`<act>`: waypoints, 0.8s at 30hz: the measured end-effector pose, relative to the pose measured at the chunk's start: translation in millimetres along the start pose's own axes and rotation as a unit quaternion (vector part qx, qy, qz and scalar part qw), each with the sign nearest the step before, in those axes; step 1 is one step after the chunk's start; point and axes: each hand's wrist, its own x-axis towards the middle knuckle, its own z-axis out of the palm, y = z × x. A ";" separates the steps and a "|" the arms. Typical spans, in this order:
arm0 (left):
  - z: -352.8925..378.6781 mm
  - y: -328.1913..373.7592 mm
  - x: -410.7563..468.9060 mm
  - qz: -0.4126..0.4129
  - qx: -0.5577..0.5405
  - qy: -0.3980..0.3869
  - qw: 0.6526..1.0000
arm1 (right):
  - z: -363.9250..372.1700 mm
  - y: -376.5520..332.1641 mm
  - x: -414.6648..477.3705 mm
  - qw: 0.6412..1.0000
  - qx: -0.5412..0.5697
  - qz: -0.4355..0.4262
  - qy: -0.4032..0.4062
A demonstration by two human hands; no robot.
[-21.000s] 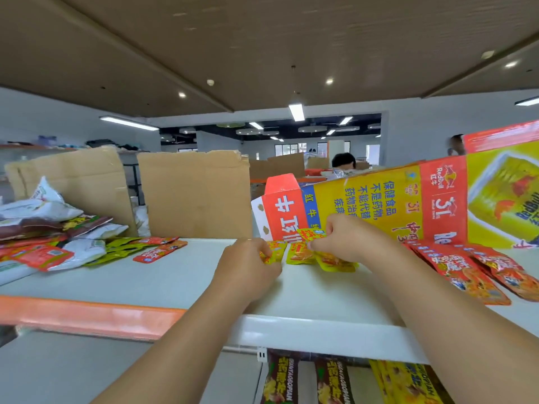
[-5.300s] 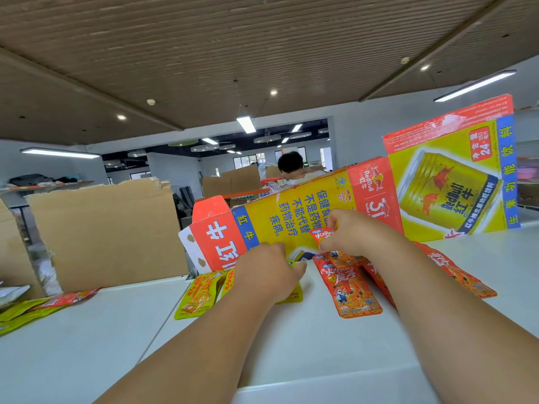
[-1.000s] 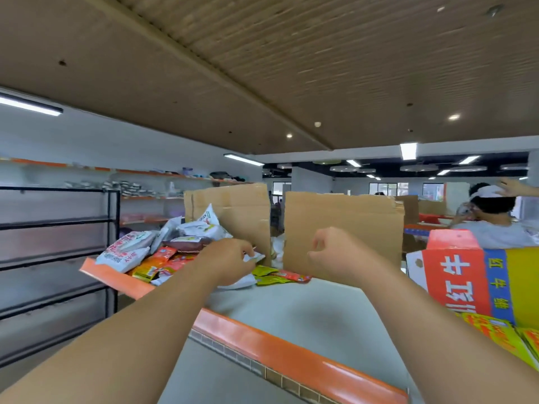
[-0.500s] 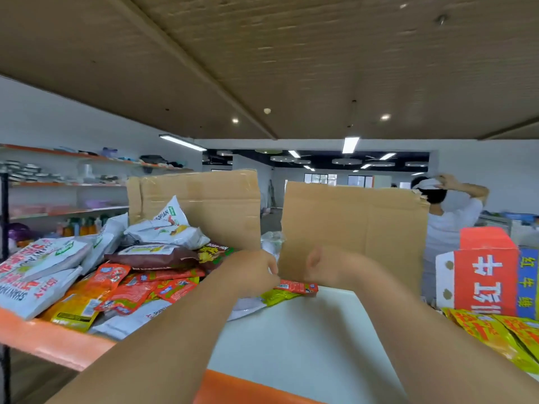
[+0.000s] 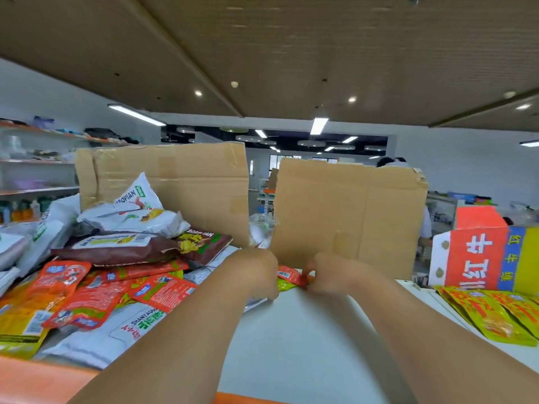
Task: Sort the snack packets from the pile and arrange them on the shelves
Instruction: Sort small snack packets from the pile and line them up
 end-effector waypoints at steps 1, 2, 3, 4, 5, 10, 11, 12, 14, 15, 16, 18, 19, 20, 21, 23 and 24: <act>-0.3 -0.4 0.3 0.001 -0.002 -0.001 1.000 | 0.3 1.3 0.4 1.000 -0.003 0.002 0.003; -1.0 -0.5 -0.4 0.002 -0.004 0.001 1.000 | 1.1 2.3 1.5 1.000 -0.005 0.001 0.006; -1.4 -0.8 -0.9 0.002 -0.007 0.005 1.000 | 1.3 2.4 2.1 1.000 -0.008 0.003 0.007; -1.5 -0.7 -2.0 0.003 -0.008 0.009 1.000 | 1.5 1.9 2.5 1.000 -0.010 0.002 0.010; -0.8 -0.7 -2.6 0.004 -0.007 0.014 1.000 | 0.6 0.4 1.7 1.000 -0.014 0.001 0.013; -0.6 1.9 -3.8 0.018 0.001 0.053 0.998 | -3.9 2.0 -1.2 1.000 -0.006 -0.002 0.024; -0.9 2.1 -3.5 0.020 0.005 0.053 0.998 | -3.1 3.2 -1.4 1.000 -0.003 0.003 0.021; -1.6 2.6 -3.8 0.022 0.010 0.054 0.998 | -1.6 4.2 -0.7 1.000 -0.002 0.006 0.020; -3.4 4.5 -4.5 0.027 0.020 0.052 0.998 | -1.4 5.1 -1.1 1.000 -0.010 0.009 0.023; -4.4 5.8 -4.6 0.030 0.021 0.051 0.998 | -3.4 5.5 -2.6 0.999 -0.014 0.007 0.033; -5.8 6.9 -4.7 0.034 0.017 0.058 0.998 | -6.6 7.6 -3.4 0.999 -0.012 0.003 0.052; -8.8 6.7 -4.7 0.032 -0.046 0.087 0.995 | -15.6 15.8 -5.9 0.994 0.009 0.001 0.105; -11.5 5.7 -5.6 0.030 -0.096 0.111 0.989 | -20.1 21.6 -6.6 0.990 0.026 0.006 0.142; -14.7 4.5 -7.3 0.031 -0.142 0.137 0.980 | -24.5 28.0 -7.9 0.982 0.044 0.011 0.184; -16.9 3.1 -7.3 0.035 -0.179 0.159 0.970 | -28.0 34.8 -9.4 0.971 0.072 0.020 0.226; -19.3 1.5 -8.8 0.042 -0.225 0.174 0.958 | -33.2 45.7 -14.9 0.942 0.153 0.034 0.297; -20.3 1.4 -10.5 0.044 -0.227 0.169 0.958 | -35.7 50.2 -18.1 0.924 0.202 0.041 0.321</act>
